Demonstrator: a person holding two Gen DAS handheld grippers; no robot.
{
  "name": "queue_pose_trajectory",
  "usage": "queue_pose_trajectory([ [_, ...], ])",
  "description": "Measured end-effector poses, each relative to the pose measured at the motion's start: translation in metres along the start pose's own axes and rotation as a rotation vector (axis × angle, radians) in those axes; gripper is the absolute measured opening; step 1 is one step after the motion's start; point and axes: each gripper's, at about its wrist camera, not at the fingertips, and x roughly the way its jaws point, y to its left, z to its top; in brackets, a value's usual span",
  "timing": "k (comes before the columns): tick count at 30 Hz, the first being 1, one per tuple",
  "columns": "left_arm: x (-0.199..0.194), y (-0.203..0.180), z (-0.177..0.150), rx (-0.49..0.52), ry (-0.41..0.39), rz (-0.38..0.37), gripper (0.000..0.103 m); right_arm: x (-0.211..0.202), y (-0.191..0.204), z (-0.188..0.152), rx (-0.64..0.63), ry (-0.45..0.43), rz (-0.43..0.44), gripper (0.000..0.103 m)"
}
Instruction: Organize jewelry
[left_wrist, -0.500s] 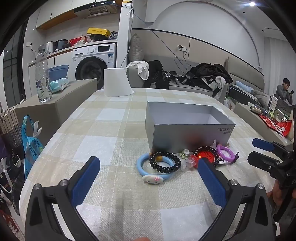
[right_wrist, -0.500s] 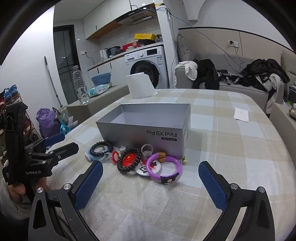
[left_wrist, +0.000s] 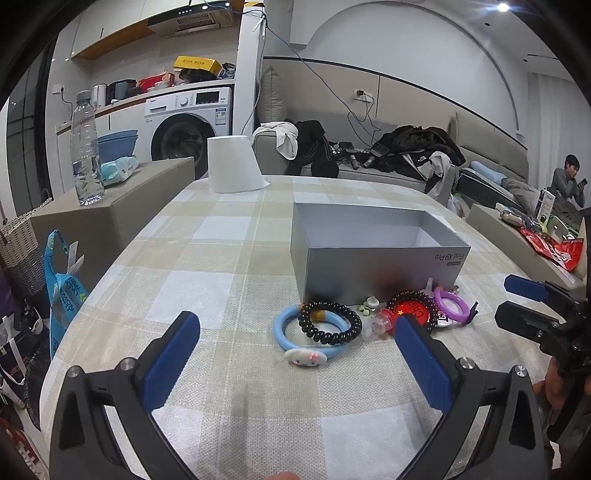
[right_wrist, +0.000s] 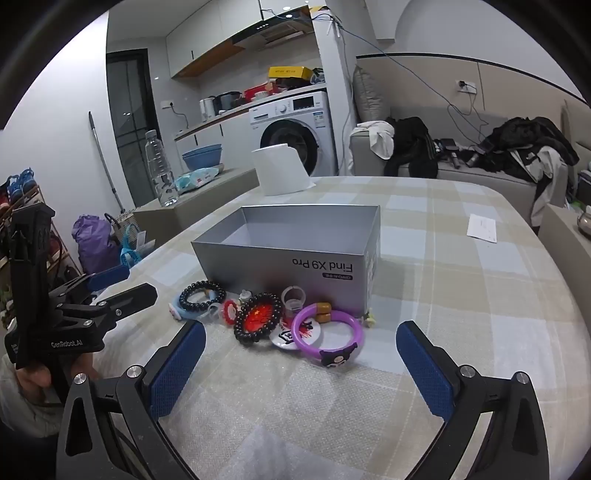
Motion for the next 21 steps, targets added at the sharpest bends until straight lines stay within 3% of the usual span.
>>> queue_pose_trajectory([
  [21, 0.0036, 0.0035, 0.0016, 0.002, 0.017, 0.095, 0.102, 0.0044, -0.0021, 0.0007, 0.006, 0.019, -0.028, 0.103],
])
